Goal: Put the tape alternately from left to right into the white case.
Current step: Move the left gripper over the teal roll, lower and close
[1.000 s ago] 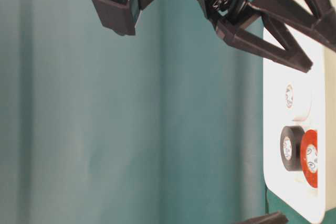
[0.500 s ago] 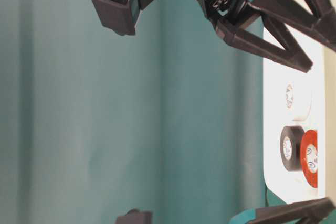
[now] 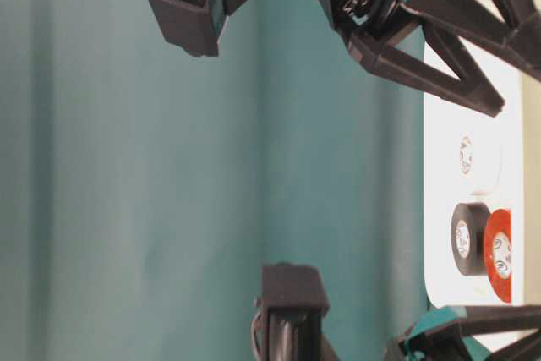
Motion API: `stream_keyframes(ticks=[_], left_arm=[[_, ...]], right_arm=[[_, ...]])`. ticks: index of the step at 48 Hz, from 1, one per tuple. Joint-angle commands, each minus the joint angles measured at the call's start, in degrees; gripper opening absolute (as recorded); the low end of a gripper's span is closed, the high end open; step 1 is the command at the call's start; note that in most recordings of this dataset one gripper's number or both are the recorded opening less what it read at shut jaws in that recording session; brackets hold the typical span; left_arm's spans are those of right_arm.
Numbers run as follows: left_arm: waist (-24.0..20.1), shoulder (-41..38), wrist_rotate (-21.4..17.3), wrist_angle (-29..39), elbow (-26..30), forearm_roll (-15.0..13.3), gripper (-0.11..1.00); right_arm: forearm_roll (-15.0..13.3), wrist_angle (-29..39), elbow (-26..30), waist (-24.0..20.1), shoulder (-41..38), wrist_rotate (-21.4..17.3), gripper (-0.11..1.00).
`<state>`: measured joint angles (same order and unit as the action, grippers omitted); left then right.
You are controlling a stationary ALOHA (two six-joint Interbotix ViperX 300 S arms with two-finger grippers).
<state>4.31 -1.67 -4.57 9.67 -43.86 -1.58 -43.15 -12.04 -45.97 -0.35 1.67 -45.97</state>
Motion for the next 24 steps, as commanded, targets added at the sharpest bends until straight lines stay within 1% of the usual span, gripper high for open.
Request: stream_keyframes(ticks=[1,24], left_arm=[[-0.3,0.0,-0.1,0.1,1.9,0.0,0.69],[-0.4,-3.4,0.1,0.4,3.2,0.0,0.67]], right_arm=[[0.0,-0.4,0.3,-0.3,1.5,-0.1,0.81],[-0.1,-0.2,0.3,-0.3,1.5,0.0,0.81]])
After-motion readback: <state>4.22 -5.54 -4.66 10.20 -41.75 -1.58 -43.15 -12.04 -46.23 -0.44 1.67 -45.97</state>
